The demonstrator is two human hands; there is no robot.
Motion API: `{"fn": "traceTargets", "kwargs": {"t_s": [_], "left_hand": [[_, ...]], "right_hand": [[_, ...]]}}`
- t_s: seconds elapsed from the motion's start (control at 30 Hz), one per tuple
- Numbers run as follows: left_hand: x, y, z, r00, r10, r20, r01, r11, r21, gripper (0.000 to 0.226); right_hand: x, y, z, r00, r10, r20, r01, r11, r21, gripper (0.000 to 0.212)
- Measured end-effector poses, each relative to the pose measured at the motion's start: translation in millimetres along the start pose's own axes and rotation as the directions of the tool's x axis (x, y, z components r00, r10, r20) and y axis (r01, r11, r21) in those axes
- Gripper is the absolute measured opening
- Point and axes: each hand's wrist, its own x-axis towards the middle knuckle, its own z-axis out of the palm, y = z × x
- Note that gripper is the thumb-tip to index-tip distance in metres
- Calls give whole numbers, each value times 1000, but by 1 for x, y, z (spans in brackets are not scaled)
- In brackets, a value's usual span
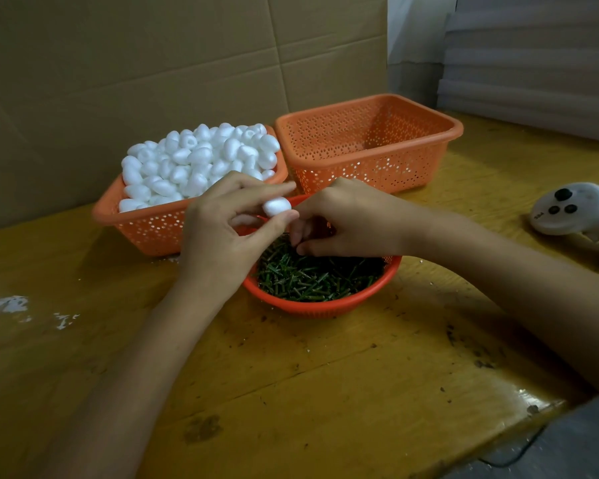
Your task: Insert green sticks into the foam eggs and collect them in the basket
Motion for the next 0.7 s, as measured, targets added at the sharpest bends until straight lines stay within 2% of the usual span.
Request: {"fn": "traceTargets", "kwargs": {"t_s": [0.07, 0.13, 0.4, 0.7], "left_hand": [[0, 2, -1, 999, -38, -9, 38, 999, -24, 58], [-1, 3, -2, 999, -49, -19, 48, 998, -33, 64], [-2, 3, 0, 996, -82, -46, 81, 997, -19, 30], [-2, 4, -1, 995, -86, -41, 84, 996, -33, 30]], "right_hand": [[0, 0, 0, 1000, -4, -2, 4, 1000, 3, 14], [1, 1, 0, 1000, -9, -8, 9, 1000, -11, 14], [1, 2, 1, 1000, -21, -14, 21, 999, -25, 15], [1, 3, 1, 1000, -19, -13, 19, 999, -30, 14]]}}
